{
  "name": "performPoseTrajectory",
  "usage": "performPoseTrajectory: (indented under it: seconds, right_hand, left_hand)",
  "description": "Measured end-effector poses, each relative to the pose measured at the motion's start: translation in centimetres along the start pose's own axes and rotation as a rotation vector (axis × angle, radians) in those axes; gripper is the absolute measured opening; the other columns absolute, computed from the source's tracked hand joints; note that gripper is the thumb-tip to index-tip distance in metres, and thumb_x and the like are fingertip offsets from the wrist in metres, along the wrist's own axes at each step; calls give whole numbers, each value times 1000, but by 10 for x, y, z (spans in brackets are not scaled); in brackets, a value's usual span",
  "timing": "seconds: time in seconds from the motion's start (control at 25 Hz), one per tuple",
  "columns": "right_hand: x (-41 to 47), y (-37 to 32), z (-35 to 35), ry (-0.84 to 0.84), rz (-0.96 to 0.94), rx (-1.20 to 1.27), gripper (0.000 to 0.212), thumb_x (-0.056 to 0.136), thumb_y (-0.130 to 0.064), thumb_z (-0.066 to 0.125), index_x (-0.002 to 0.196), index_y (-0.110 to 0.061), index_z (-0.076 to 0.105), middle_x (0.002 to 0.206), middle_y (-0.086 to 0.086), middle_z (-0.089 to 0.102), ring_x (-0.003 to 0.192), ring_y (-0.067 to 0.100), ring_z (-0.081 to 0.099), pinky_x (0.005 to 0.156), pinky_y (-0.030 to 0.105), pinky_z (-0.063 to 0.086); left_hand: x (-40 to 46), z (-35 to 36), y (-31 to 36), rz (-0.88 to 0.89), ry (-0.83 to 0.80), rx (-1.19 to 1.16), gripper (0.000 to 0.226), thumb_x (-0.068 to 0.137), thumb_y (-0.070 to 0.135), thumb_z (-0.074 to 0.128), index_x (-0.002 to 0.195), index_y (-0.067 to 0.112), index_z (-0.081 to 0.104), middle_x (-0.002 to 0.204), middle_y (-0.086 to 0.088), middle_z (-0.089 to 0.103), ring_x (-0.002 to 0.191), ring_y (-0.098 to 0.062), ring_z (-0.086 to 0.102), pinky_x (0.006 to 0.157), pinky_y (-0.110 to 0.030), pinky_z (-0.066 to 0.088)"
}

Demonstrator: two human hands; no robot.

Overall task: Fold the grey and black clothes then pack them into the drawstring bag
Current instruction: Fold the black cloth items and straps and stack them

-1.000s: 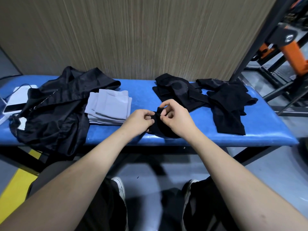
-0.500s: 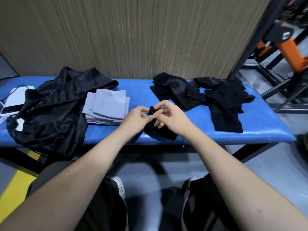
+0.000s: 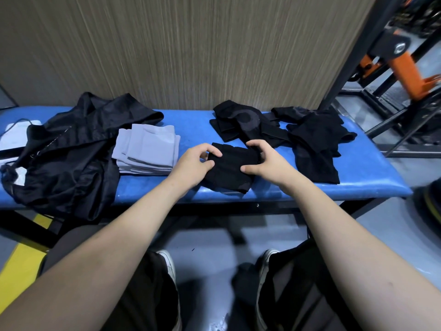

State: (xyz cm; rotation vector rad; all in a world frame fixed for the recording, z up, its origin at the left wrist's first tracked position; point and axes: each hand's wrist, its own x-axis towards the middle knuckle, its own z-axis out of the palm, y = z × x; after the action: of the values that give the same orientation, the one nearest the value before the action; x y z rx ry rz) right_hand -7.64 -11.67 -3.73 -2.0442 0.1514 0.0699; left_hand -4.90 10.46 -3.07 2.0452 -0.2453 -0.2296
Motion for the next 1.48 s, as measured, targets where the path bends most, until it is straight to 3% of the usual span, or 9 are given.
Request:
performPoseTrajectory:
  seconds: [0.08,0.2,0.4,0.6,0.72,0.92,1.08,1.28,1.48]
  right_hand:
    - [-3,-4,-2,2,-4,136,59,81,-5,76,128,-31,53,112,-6,62,93,13,63,74,19,53]
    - [-4,-7,-3,-14,1,261,53,86,5,65,127,-28,55,88,11,47,74,20,53,58,22,50]
    - [-2,-10,-3,-114,68,558,44,88,5,61,121,-24,58,100,7,61,83,21,60,75,37,49]
    - [-3,-5,-10,-108,95,401,20,87,-2,64,92,-20,57,75,4,57,58,17,49,51,29,31]
    - [-8,-5,-17,-107,71,329,13,89,-8,67,85,-16,58,69,7,59,58,19,54,50,28,34]
    - [-17,-6,-22,-236,27,146,14,93,-24,67,96,-10,68,80,3,70,72,22,65,53,29,36]
    - [-17,-6,-21,-160,45,42,22,92,-25,68,99,-5,69,83,5,73,68,21,69,55,31,41]
    - [-15,-12,-21,-56,16,417,29,88,-5,70,111,-3,53,82,18,69,65,32,65,67,47,57]
    - [-12,-10,-19,51,-110,536,38,96,1,56,128,-19,55,69,12,57,48,25,47,45,29,44]
  left_hand:
    - [0,0,2,7,5,-28,27,94,8,57,100,32,69,95,8,55,81,-13,55,76,-33,51]
    - [1,0,1,-8,21,-33,28,95,8,55,100,33,67,100,3,58,81,-15,55,81,-40,54]
    - [0,-1,6,-4,17,-94,29,97,7,52,104,32,66,103,8,56,86,-6,55,72,-17,47]
    - [3,-1,5,17,-1,-119,30,96,6,53,100,33,67,111,5,59,102,-12,58,87,-27,49]
    - [5,1,6,62,15,-109,31,95,3,53,100,30,68,102,10,58,95,-7,57,81,-21,47]
    - [6,0,3,81,19,-135,35,94,-2,52,95,30,67,99,9,61,91,-6,57,76,-18,45]
    - [6,-4,-1,86,22,-134,40,93,-3,54,91,34,69,105,7,62,101,0,56,80,-13,41]
    - [6,-2,-3,81,33,-133,37,93,4,57,92,39,69,108,10,62,111,-2,53,92,-24,41]
    - [1,-3,0,41,-94,-347,24,95,15,63,105,36,68,103,-6,62,94,-14,57,87,-30,43]
